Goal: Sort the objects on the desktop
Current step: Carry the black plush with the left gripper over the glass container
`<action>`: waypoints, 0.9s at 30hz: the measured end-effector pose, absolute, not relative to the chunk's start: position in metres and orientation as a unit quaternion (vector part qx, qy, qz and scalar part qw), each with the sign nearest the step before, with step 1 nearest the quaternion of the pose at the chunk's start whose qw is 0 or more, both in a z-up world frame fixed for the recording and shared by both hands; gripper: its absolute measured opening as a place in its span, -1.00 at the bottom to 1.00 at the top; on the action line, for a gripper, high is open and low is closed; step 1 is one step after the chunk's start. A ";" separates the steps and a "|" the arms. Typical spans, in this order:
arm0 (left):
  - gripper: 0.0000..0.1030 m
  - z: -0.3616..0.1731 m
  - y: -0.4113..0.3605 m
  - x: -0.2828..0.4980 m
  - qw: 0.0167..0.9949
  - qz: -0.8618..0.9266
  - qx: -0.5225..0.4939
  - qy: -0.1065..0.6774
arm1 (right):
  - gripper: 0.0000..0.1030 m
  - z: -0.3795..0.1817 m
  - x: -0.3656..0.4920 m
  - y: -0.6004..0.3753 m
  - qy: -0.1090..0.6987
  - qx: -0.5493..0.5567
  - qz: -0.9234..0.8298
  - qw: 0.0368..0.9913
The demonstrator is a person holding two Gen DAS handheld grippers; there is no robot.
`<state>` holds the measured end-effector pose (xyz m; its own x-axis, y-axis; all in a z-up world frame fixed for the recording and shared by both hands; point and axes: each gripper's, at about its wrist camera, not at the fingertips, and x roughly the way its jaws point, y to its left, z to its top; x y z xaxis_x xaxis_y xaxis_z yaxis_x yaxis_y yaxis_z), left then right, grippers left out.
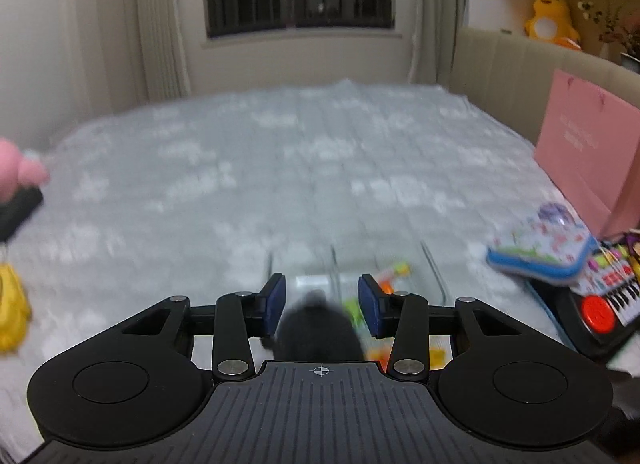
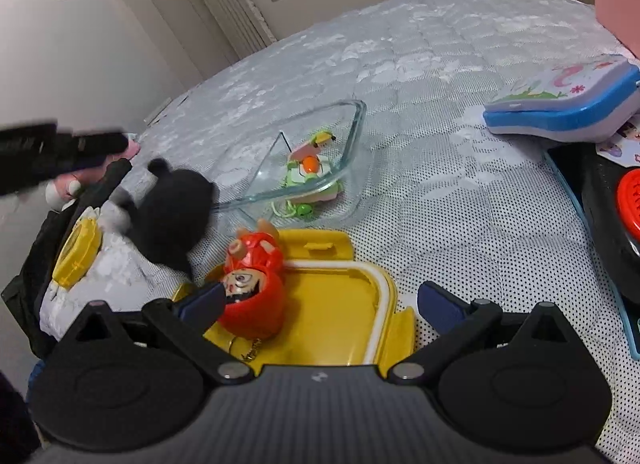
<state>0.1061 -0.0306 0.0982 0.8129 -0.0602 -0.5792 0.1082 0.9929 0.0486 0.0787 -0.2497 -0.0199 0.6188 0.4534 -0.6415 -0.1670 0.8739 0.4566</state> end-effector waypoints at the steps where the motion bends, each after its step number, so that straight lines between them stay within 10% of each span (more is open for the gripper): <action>1: -0.14 0.101 -0.030 0.110 0.953 -0.046 0.039 0.296 | 1.00 -0.018 0.079 -0.249 0.399 0.177 0.175 0.882; 12: -0.04 0.088 -0.005 0.129 0.946 -0.054 0.010 0.320 | 1.00 -0.006 0.089 -0.224 0.391 0.139 0.184 0.891; 16: 0.77 0.066 0.029 0.123 0.922 -0.047 -0.064 0.378 | 1.00 -0.008 0.089 -0.219 0.394 0.148 0.194 0.886; 27: 0.82 -0.006 0.020 0.153 0.847 -0.063 -0.096 0.518 | 1.00 -0.010 0.080 -0.223 0.391 0.151 0.208 0.884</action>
